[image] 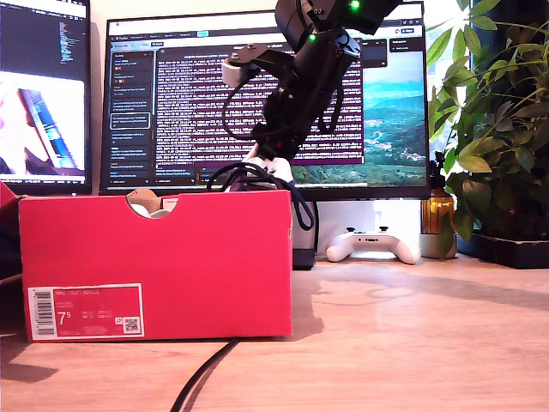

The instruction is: Pack the blue shoes by picking the first shoe and placing it inside the red shoebox, left side, then picking and rotating the second shoe and placing it in the shoebox

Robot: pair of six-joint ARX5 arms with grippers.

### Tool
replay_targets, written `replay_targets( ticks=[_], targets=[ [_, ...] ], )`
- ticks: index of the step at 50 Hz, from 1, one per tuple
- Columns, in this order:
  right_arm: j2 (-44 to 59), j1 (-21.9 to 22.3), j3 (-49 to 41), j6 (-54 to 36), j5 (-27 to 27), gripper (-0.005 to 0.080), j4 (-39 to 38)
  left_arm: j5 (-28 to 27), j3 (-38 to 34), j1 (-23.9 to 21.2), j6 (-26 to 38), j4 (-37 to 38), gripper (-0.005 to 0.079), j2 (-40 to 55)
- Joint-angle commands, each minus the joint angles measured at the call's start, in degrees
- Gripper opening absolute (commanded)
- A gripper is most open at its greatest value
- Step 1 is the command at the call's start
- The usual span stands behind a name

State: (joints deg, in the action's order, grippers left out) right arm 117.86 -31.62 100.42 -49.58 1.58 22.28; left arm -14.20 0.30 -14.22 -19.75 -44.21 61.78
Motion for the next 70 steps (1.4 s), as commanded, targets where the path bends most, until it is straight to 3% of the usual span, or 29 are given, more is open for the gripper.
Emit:
replay_targets(
  ticks=[1,14,25,30,34,46,49,54,70],
  targets=[
    [2.80,-0.85,1.70,0.15,0.37,-0.0013,0.79,-0.15,-1.66,-0.15,0.17,-0.81,-0.0021,0.48],
    [4.98,-1.64,1.70,0.28,0.39,-0.0001,0.68,-0.17,-1.66,-0.15,0.17,-0.83,-0.0021,0.48],
    [4.98,-2.43,1.70,0.37,0.35,0.0245,-0.31,-0.15,-1.66,-0.15,0.17,-0.83,-0.0021,0.48],
    [4.98,-2.75,1.70,0.39,0.31,0.0266,-2.01,-0.15,-1.66,-0.15,0.17,-0.79,-0.0021,0.48],
    [4.98,-3.13,1.70,0.31,0.17,0.0266,-3.48,-0.15,-1.66,-0.15,0.17,-0.68,-0.0021,0.48],
    [4.72,-4.66,1.70,0.35,-7.72,0.0260,-4.31,-0.33,-1.66,-0.15,0.17,0.39,-0.0021,0.48],
    [4.52,-5.16,1.70,0.48,-10.16,0.0191,-3.89,-0.37,-1.66,-0.15,0.17,1.22,-0.0021,0.48],
    [4.00,-6.25,1.70,0.81,-13.40,-0.0021,-3.08,-0.92,-1.66,-0.17,-0.50,3.08,-0.0021,0.48],
    [2.49,-9.60,1.73,16.26,-18.84,-0.0005,0.52,-2.34,-1.66,-0.15,0.26,5.44,-0.0021,0.35]
  ],
)
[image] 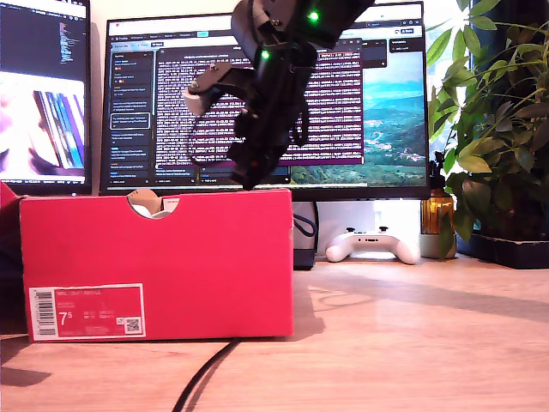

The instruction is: Pack the blue shoes by picking the first shoe and placing it inside the red shoebox, left side, then picking and rotating the second shoe and placing it in the shoebox

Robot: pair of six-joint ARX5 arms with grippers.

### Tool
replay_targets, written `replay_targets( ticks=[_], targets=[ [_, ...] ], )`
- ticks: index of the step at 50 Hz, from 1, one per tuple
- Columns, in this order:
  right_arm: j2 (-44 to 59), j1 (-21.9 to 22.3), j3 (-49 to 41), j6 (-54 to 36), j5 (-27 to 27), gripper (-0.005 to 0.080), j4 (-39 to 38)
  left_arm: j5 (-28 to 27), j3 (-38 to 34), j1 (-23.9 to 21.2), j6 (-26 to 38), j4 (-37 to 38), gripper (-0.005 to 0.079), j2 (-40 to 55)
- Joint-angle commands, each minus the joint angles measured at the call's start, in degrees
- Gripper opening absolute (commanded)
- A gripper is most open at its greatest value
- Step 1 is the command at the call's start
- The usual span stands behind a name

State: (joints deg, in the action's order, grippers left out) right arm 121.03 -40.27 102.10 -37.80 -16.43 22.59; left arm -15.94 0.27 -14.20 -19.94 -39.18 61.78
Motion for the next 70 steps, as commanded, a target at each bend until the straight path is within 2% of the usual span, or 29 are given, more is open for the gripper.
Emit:
replay_targets(
  ticks=[1,2,3,6,10,17,30,45,60,70],
  targets=[
    [-0.66,-0.98,0.04,5.03,-0.90,-0.0005,0.59,-0.57,-1.64,-0.17,0.46,0.76,-0.0021,0.35],
    [-0.68,-0.96,0.04,5.03,-0.83,-0.0005,0.94,-0.50,-1.64,-0.17,0.46,1.09,-0.0021,0.35],
    [-0.68,-0.96,0.04,9.79,-0.72,-0.0005,1.38,-0.46,-1.64,-0.17,0.77,1.49,-0.0021,0.35],
    [-0.68,-0.92,0.04,14.25,-0.68,-0.0005,2.62,-0.26,-1.64,-0.17,1.01,1.97,-0.0021,0.33],
    [-0.68,-0.42,0.04,17.09,-0.68,-0.0005,3.89,-0.24,-1.64,-0.17,1.55,2.27,-0.0021,-0.31],
    [-0.94,0.26,0.04,17.35,-0.66,-0.0005,5.20,1.68,-1.64,-0.17,1.97,5.16,-0.0021,-3.28],
    [-2.14,1.11,0.04,19.63,-0.42,-0.0005,5.22,4.94,-1.64,-0.17,2.47,15.98,-0.0021,-14.47],
    [-3.34,5.11,0.02,26.16,2.36,-0.0005,10.32,7.91,-1.64,-0.17,5.18,29.57,-0.0021,-26.47],
    [-4.00,8.98,-0.09,30.56,2.34,-0.0005,13.42,11.10,-1.64,-0.17,4.96,34.99,-0.0021,-33.07],
    [-5.22,11.87,-0.11,32.15,2.25,-0.0005,14.58,12.70,-1.64,-0.17,4.74,36.06,-0.0021,-33.81]
  ],
)
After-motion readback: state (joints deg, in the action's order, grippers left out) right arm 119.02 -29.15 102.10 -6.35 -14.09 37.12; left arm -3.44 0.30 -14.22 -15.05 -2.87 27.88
